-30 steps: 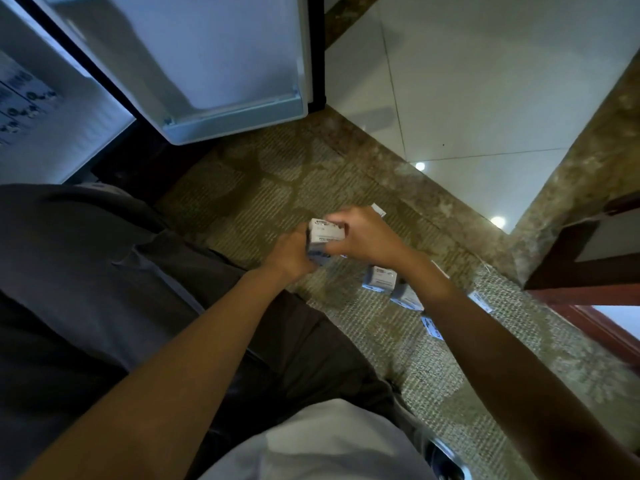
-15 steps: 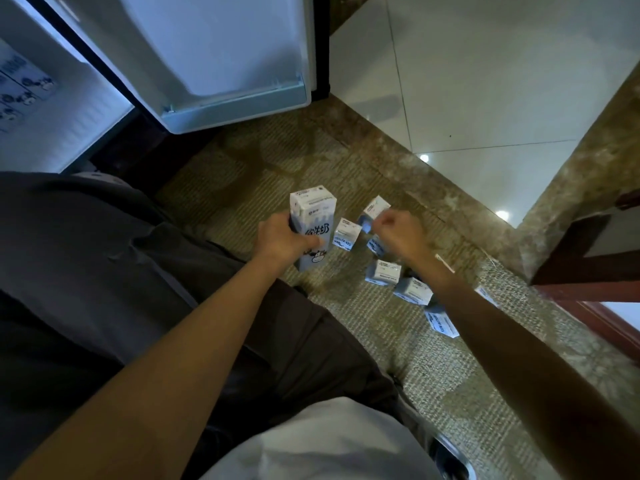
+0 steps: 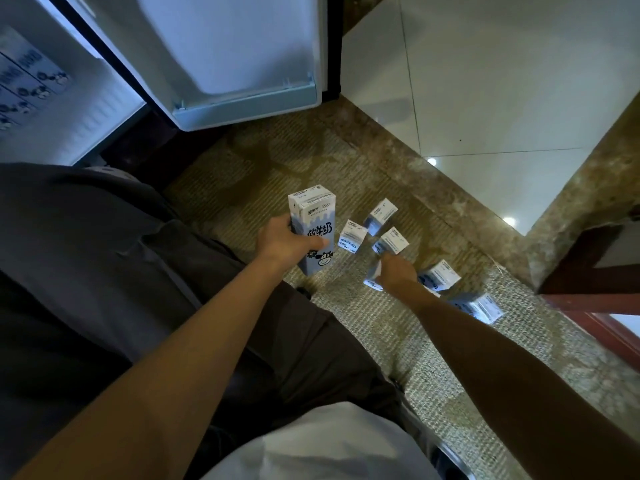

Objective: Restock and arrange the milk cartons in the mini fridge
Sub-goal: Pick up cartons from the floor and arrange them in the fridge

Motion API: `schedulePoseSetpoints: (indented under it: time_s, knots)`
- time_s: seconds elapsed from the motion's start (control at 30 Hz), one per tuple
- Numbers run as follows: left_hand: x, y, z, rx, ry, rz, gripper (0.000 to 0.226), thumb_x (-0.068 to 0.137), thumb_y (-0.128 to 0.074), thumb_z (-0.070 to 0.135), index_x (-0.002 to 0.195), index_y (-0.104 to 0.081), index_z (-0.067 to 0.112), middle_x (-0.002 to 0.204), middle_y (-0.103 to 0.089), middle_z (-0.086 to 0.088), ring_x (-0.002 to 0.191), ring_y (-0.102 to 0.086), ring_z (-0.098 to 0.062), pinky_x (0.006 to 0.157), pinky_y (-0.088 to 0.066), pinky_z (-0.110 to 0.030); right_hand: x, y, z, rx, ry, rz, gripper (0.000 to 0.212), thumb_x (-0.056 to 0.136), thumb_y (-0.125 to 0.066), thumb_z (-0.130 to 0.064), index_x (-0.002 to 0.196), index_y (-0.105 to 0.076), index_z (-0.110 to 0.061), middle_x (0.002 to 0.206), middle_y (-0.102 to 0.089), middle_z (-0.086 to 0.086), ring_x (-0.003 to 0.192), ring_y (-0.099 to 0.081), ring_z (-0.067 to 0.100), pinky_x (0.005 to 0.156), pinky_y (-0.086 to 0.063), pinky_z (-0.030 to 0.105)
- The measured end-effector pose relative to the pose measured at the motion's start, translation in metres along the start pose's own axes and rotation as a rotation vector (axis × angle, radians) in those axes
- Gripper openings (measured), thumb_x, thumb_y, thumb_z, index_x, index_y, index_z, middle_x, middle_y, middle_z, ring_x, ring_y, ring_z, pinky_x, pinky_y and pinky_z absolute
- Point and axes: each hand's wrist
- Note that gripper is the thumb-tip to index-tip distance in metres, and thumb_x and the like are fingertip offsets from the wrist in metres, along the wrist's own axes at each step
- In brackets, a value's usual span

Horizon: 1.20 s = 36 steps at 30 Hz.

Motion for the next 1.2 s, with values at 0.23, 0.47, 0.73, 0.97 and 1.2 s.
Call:
schedulePoseSetpoints:
  time_s: [0.23,0.47,0.73,0.97,1.2]
  knots:
    - [-0.008,0.005,0.010,-0.080,-0.038,0.039,0.048,0.072,-0.078,0.008,0.117,-0.062,0.006,0.120,-0.066,-0.013,0.107,-0.064,-0.028,0.092,-0.053,-0.043,-0.026,0.067,-0.045,0.069,0.289,0.070,0.037,0.083,-0.066,-0.018,0.112,-0.054,0.001,0.110,-0.063,0.023,0.099,-0.062,0.035,0.069,-0.045,0.036]
    - [-0.022,0.059,0.054,-0.272,-0.163,0.259,0.051,0.074,-0.076,0.008,0.122,-0.058,0.011,0.124,-0.063,-0.008,0.110,-0.062,-0.022,0.084,-0.051,-0.032,-0.077,0.180,-0.112,0.280,0.547,0.282,0.025,0.073,-0.074,-0.020,0.090,-0.063,-0.005,0.088,-0.069,0.009,0.071,-0.059,0.019,0.052,-0.038,0.024]
    - [-0.035,0.176,0.082,-0.361,-0.298,0.554,0.052,0.070,-0.079,0.011,0.118,-0.059,0.009,0.118,-0.064,-0.008,0.106,-0.062,-0.025,0.089,-0.055,-0.041,-0.121,0.275,-0.212,0.299,0.748,0.476,0.019,0.076,-0.072,-0.021,0.090,-0.066,-0.011,0.088,-0.065,0.006,0.078,-0.054,0.017,0.050,-0.033,0.021]
    - [-0.036,0.277,0.070,-0.341,-0.287,0.766,0.040,0.068,-0.080,0.010,0.102,-0.059,0.005,0.105,-0.066,-0.011,0.096,-0.064,-0.028,0.083,-0.056,-0.043,-0.144,0.298,-0.330,0.288,0.888,0.492,0.014,0.075,-0.071,-0.023,0.085,-0.071,-0.012,0.079,-0.065,0.004,0.068,-0.049,0.013,0.047,-0.029,0.017]
    - [-0.021,0.368,0.041,-0.368,-0.237,0.926,0.034,0.070,-0.079,0.010,0.097,-0.058,0.005,0.095,-0.061,-0.007,0.084,-0.061,-0.024,0.072,-0.055,-0.033,-0.143,0.293,-0.443,0.274,1.022,0.481,0.015,0.077,-0.070,-0.019,0.071,-0.061,-0.009,0.064,-0.054,-0.001,0.054,-0.045,0.010,0.044,-0.028,0.020]
Point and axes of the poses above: each hand's wrist, its own x-axis towards the middle knuckle, its own y-axis out of the back of the hand, z = x × y
